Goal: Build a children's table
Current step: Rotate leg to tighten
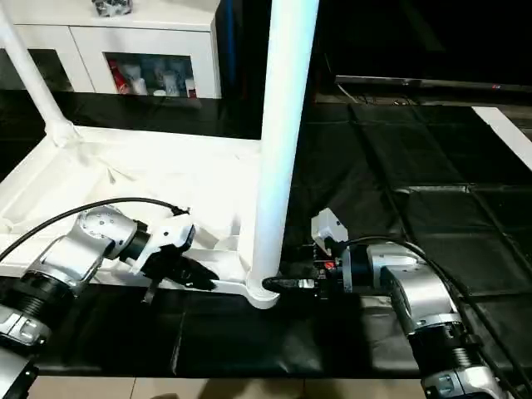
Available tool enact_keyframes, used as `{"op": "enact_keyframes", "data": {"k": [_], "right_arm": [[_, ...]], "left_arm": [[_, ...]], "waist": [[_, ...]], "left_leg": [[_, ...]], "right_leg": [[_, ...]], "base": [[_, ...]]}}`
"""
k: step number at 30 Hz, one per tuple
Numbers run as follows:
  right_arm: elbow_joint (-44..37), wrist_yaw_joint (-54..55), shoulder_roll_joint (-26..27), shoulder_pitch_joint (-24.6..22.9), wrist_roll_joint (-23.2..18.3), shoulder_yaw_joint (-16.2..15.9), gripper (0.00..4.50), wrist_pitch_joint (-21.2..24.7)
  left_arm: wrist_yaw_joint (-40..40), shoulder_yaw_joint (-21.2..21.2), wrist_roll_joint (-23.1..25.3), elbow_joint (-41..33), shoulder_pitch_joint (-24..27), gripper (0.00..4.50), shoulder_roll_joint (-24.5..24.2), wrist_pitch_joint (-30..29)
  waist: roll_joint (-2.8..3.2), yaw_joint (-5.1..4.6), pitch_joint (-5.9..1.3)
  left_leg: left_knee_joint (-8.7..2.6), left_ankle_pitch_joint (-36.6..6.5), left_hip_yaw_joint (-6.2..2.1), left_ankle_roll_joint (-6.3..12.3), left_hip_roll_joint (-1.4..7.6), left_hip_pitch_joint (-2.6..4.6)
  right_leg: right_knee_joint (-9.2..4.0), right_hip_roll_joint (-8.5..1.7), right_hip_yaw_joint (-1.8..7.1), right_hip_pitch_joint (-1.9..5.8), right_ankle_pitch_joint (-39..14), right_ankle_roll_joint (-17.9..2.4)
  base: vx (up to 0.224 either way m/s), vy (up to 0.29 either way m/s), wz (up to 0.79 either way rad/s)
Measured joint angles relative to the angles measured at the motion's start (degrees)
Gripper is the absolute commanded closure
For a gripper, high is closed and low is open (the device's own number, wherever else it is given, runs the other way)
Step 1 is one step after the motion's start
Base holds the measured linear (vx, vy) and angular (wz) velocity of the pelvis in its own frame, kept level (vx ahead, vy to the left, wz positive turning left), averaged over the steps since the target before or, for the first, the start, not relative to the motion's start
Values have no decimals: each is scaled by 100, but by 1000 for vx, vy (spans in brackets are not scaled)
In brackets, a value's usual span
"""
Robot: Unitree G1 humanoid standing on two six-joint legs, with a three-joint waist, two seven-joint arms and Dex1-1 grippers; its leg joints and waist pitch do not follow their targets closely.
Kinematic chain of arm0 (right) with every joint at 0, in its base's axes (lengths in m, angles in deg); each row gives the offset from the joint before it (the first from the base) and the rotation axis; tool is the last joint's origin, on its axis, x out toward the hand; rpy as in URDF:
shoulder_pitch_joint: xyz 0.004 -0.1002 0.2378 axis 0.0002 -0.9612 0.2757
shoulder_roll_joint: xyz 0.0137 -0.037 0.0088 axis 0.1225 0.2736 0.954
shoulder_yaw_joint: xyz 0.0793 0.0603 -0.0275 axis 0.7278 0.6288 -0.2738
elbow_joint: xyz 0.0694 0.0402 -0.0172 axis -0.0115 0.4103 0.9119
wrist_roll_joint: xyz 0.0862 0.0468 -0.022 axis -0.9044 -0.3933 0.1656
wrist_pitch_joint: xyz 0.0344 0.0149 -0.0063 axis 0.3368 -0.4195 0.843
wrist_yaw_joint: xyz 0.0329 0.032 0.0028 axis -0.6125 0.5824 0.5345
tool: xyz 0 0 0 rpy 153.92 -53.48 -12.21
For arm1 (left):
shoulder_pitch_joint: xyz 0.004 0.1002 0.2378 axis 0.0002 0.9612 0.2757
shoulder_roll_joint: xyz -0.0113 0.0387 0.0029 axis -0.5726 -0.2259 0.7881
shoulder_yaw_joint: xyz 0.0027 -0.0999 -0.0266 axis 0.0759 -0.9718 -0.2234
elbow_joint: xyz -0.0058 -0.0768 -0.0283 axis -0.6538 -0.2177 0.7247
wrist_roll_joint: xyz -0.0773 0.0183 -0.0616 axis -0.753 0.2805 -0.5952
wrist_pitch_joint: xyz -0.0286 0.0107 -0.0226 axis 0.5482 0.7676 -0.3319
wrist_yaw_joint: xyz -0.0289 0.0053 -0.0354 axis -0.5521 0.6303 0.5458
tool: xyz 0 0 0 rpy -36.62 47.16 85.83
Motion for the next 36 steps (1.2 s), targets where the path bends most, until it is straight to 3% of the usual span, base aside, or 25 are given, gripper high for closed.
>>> {"op": "enact_keyframes", "data": {"k": [7,15,22,30,36], "right_arm": [[-35,-6,3,0,-12,-33,248,-1],[-77,123,105,-77,-44,-12,252,9],[-266,1219,599,-416,30,320,252,49],[331,3732,1707,6,422,980,256,-71],[871,5063,2310,604,637,1224,257,-79]], "left_arm": [[-9,8,1,0,9,450,-1,4],[56,-2,7,1,16,450,44,-27],[716,-246,75,30,37,450,242,-644],[2436,-768,191,177,-95,450,1172,-1740],[3336,-1025,192,394,-342,450,1576,-2141]], "waist": [[0,1,0],[-20,0,-2],[-47,-34,-13],[-53,-341,-23],[-35,-381,-24]], "left_leg": [[0,0,0,0,0,1],[-2,0,1,-1,1,0],[0,1,2,-2,-4,7],[8,2,-1,-3,-26,12],[-4,2,-19,-3,-22,5]], "right_leg": [[0,0,0,1,0,0],[4,0,0,6,-1,2],[3,-2,10,24,-23,38],[-11,-17,11,13,-24,42],[-3,3,7,-9,0,33]], "base": [[0,0,0],[0,0,0],[0,0,0],[0,0,0],[0,0,0]]}}
